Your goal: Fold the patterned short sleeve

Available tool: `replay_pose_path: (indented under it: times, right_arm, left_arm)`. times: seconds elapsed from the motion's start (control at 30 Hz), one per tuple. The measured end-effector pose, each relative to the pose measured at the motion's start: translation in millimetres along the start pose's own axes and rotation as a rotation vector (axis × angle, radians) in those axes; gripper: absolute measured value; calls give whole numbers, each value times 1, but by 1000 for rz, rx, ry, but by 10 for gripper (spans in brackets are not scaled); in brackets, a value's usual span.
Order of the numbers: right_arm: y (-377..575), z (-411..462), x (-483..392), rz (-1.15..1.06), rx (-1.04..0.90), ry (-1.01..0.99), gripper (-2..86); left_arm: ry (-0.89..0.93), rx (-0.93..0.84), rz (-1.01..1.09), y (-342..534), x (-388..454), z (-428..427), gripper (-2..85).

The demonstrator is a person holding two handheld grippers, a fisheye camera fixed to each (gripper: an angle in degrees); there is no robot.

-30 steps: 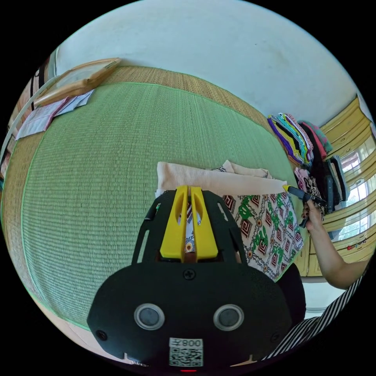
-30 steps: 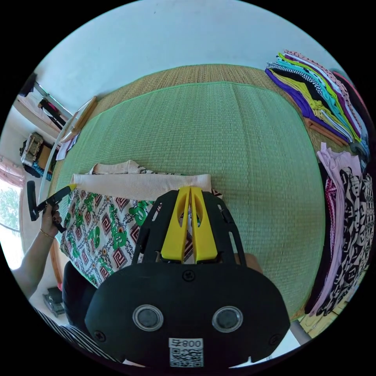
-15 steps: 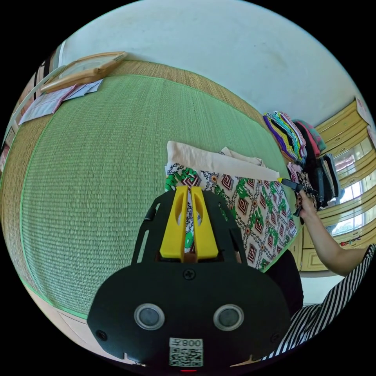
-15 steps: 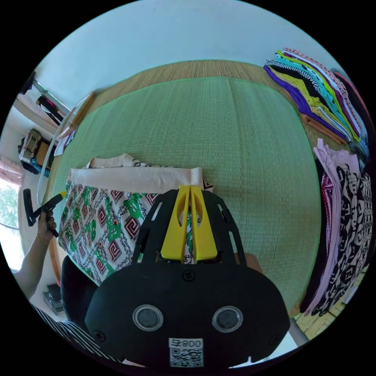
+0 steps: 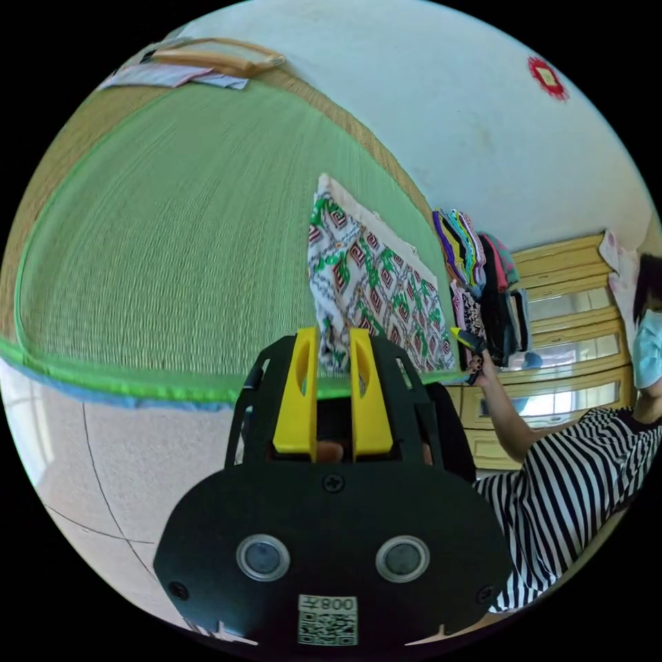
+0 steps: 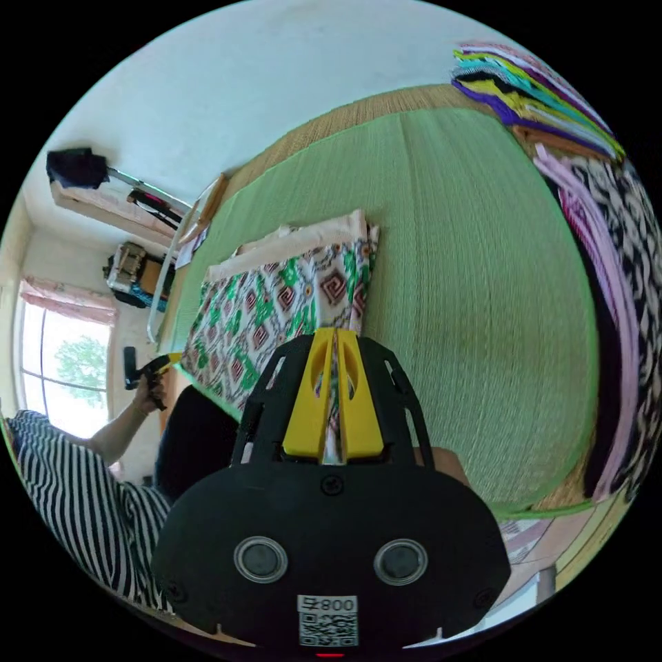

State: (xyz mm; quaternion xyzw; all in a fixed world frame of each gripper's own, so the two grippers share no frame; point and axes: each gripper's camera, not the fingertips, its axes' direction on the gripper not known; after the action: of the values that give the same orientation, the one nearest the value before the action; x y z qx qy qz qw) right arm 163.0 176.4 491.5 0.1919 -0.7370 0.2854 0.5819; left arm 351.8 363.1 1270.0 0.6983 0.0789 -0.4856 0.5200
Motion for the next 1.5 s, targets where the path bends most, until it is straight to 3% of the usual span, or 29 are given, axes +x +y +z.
replay_pose_path:
  times: [0.33, 0.97, 1.5]
  right_arm:
    - [112, -32, 53, 133, 6, -152, 32]
    - [156, -36, 68, 140, -79, -128, 3]
    - [188, -51, 36, 141, -114, -188, 2]
  left_arm:
    - [-11, -41, 26, 23, -2, -3, 10]
    - [-44, -37, -19, 60, -67, 11, 6]
    - [-120, -28, -101, 128, -170, 105, 3]
